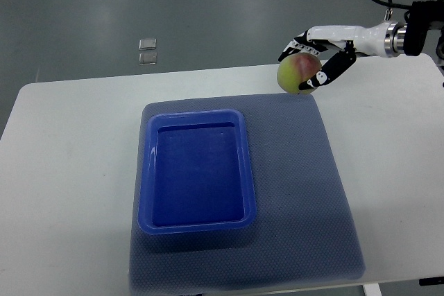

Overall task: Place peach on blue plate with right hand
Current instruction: 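Lift the peach off the mat with the right hand, then carry the peach over the blue tray and lower it inside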

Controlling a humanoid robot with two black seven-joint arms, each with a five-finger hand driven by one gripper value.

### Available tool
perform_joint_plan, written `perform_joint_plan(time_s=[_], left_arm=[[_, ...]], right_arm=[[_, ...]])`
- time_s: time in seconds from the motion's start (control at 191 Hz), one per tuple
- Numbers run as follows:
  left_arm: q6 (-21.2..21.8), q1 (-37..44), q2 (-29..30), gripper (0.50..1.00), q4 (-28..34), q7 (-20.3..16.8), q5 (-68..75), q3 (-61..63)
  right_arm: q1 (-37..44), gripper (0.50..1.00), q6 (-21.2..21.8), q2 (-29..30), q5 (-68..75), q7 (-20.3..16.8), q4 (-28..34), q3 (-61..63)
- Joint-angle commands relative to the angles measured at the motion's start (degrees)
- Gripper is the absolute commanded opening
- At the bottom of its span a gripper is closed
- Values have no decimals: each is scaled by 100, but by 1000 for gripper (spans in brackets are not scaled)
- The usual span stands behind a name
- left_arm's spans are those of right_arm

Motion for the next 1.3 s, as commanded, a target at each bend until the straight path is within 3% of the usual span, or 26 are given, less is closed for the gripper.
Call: perform_joint_plan(time_s=[0.0, 0.126, 0.22, 0.272, 0.277, 0.34, 0.403, 0.408, 0.429, 0.513, 0.529, 0.864, 1.293], left_arm=[[-7, 0, 0, 1000, 0, 0, 3, 0], [-7, 0, 0, 1000, -18, 0, 11, 0], [2, 0, 0, 1000, -35, 0, 3, -9], [2, 0, 0, 1000, -35, 0, 3, -9], [-7, 0, 0, 1000, -35, 0, 3, -9], [-7, 0, 0, 1000, -35, 0, 3, -9], [-7, 0, 0, 1000, -35, 0, 3, -9], [-7, 0, 0, 1000, -35, 0, 3, -9], [-7, 0, 0, 1000, -35, 0, 3, -9], [-7, 0, 0, 1000, -35, 0, 3, -9], [-7, 0, 0, 1000, -35, 0, 3, -9], [-7, 0, 0, 1000, -35, 9, 11, 0], [-7, 0, 0, 1000, -44, 9, 11, 0]], right_arm=[[231, 500, 69, -103, 209, -33, 215, -36], [248, 500, 16, -23, 209, -69, 215, -97], [257, 500, -1, 547, 148, -148, 127, -159], [257, 500, -1, 548, 147, -148, 127, -159], [257, 500, -27, 792, 130, -156, -29, -298], [310, 500, -124, 1163, 121, -156, -259, -475], [319, 500, -133, 1216, 121, -156, -295, -493], [319, 500, -168, 1521, 104, -156, -460, -588], [327, 500, -168, 1637, 95, -165, -523, -624], [328, 500, -177, 1770, 77, -174, -611, -633], [319, 500, -186, 2077, 25, -183, -751, -677], [117, 500, -449, 3395, -239, -183, -1490, -1046], [-244, 500, -748, 3941, -591, -183, -1929, -1328]])
